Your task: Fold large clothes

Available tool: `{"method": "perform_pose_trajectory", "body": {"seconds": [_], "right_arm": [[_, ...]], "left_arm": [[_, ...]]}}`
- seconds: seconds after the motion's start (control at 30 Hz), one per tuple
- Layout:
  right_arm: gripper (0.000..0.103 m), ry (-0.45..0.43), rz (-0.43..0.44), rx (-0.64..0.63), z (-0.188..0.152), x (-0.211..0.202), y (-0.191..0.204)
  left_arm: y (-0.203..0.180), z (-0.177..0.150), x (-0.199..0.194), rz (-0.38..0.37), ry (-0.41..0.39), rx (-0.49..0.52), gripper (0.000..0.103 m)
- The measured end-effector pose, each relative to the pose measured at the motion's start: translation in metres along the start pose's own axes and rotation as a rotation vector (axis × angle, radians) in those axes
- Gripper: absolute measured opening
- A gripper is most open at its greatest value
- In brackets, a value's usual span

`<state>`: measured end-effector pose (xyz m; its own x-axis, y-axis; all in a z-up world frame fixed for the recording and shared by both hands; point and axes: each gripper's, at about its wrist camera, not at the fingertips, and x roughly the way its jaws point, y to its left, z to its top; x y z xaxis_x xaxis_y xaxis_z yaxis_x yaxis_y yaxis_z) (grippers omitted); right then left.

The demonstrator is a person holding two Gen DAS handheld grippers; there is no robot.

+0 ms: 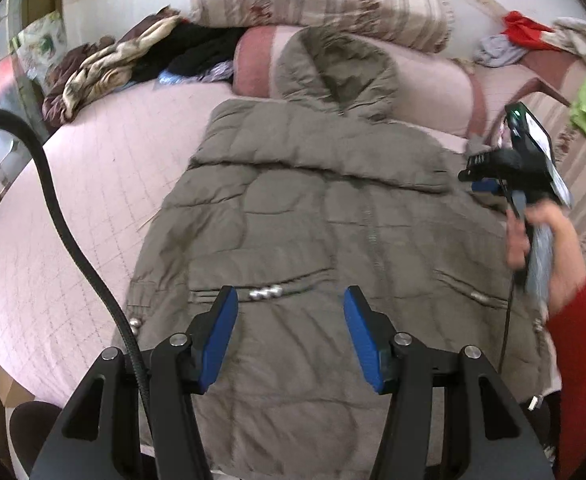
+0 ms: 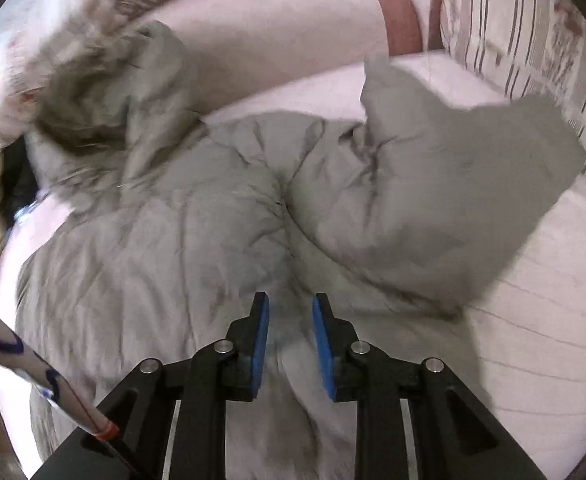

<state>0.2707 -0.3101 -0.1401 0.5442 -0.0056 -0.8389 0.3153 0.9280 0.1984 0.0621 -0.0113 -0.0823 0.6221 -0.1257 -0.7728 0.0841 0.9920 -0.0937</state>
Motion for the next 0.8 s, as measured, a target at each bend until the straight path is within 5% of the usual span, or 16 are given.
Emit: {"method": "perform_pose_trajectory", "body": {"seconds": [0.1,0.33,0.6,0.7,0.8], "right_arm": [[0.050,-0.048,0.052,-0.060,-0.051,-0.051,-0.015],[0.052,-0.086,0.005,-0.079,-0.133,-0.103,-0.061],[0.054,-0.105,-0.007,0.025,-0.154,-0.127,-0.109],[0.073,-0.139,0.007,0.048,-0.159,-0.133,-0.118],[0.075,-0.121,0.004,0.018,-0.160,-0.129,-0.118]], "left_arm": [[-0.019,-0.006,-0.010,-0.016,-0.011,0.038,0.055],[-0.061,-0.025,-0.031,-0.037,-0.016,0.112,0.055],[-0.083,-0.046,-0.049,-0.026,-0.031,0.158,0.056],[-0.087,-0.051,-0.052,-0.024,-0.034,0.171,0.056],[-0.089,-0.053,-0.052,-0.031,-0.027,0.181,0.056]]}}
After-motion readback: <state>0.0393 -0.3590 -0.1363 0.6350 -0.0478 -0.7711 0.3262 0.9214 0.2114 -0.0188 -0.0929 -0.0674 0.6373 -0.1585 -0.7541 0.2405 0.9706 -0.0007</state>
